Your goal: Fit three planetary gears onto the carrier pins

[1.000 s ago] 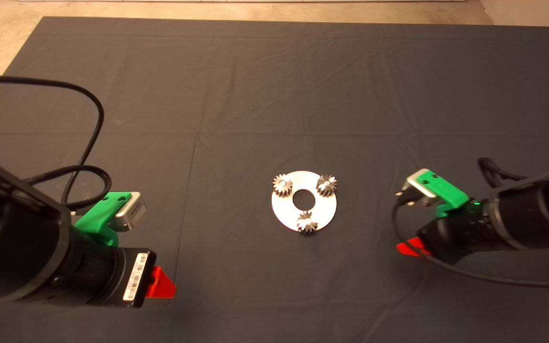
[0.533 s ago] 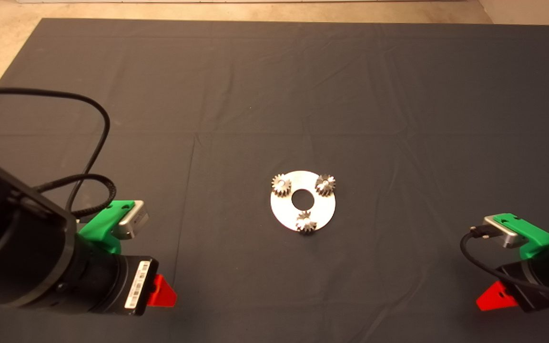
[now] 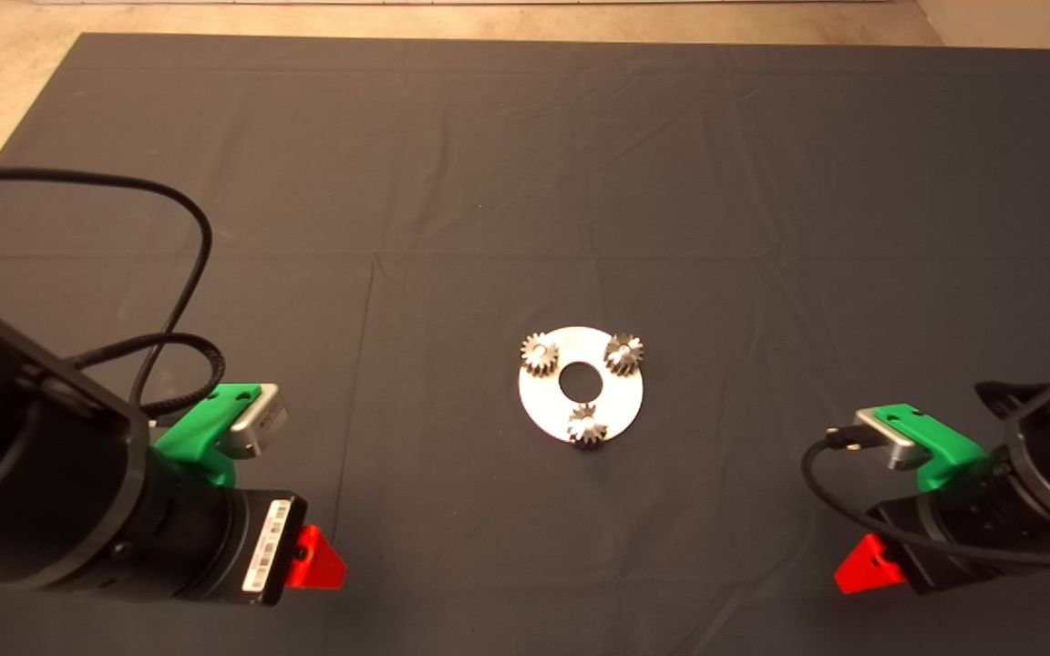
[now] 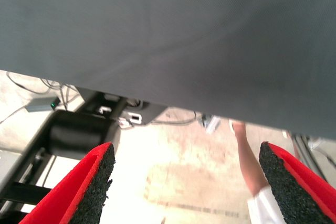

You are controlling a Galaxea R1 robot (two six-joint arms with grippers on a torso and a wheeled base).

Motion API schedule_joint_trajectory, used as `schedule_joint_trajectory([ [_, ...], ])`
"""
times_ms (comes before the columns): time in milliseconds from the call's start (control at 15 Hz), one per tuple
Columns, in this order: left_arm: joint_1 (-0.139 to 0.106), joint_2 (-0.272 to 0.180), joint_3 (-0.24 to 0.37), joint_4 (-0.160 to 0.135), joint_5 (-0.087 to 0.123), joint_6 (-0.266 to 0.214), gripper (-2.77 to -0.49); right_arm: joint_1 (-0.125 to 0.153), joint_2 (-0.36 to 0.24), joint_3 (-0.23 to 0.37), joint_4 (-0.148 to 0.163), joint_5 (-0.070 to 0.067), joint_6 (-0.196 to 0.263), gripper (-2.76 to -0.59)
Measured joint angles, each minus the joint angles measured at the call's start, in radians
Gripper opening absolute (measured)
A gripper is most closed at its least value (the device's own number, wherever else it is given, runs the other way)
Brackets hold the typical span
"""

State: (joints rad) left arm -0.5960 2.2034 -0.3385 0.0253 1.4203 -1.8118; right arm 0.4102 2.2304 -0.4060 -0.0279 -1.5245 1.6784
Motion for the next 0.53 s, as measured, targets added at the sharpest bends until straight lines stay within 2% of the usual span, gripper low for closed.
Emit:
schedule_joint_trajectory([
  [67,0.000,0.002,0.000,0.000,0.000,0.000,-0.79,0.020,0.001,0.001,0.000,0.000,0.012,-1.33],
  [200,0.000,0.002,0.000,0.000,0.000,0.000,-0.77,0.050,-0.006,0.003,0.003,-0.010,0.026,-1.33],
  [333,0.000,0.001,0.000,0.000,0.000,0.000,-0.64,0.058,-0.006,0.004,0.003,-0.009,0.033,-1.33],
  [533,0.000,0.002,0.000,0.000,0.001,0.000,-0.64,0.072,-0.005,0.006,0.003,-0.009,0.037,-1.33],
])
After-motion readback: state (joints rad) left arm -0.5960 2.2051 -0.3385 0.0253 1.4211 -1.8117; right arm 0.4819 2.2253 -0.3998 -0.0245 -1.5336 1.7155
